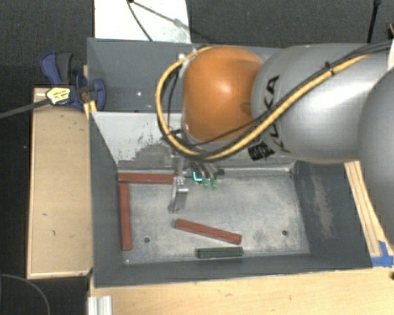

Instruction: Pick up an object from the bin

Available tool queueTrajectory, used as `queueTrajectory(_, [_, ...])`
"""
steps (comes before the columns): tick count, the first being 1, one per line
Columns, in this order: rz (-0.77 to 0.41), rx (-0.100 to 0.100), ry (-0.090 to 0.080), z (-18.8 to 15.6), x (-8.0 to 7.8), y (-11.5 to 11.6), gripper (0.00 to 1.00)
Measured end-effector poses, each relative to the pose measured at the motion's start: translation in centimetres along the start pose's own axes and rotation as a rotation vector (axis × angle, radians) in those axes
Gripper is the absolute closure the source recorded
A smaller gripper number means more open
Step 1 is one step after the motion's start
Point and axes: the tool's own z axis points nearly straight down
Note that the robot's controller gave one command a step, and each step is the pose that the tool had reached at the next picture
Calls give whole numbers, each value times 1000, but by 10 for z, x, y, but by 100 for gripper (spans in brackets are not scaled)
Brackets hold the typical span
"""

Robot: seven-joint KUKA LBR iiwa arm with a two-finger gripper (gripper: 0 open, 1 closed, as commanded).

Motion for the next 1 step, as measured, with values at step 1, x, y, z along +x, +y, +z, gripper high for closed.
queueTrajectory(1, [23,1,-2,138,-37,-30,0])
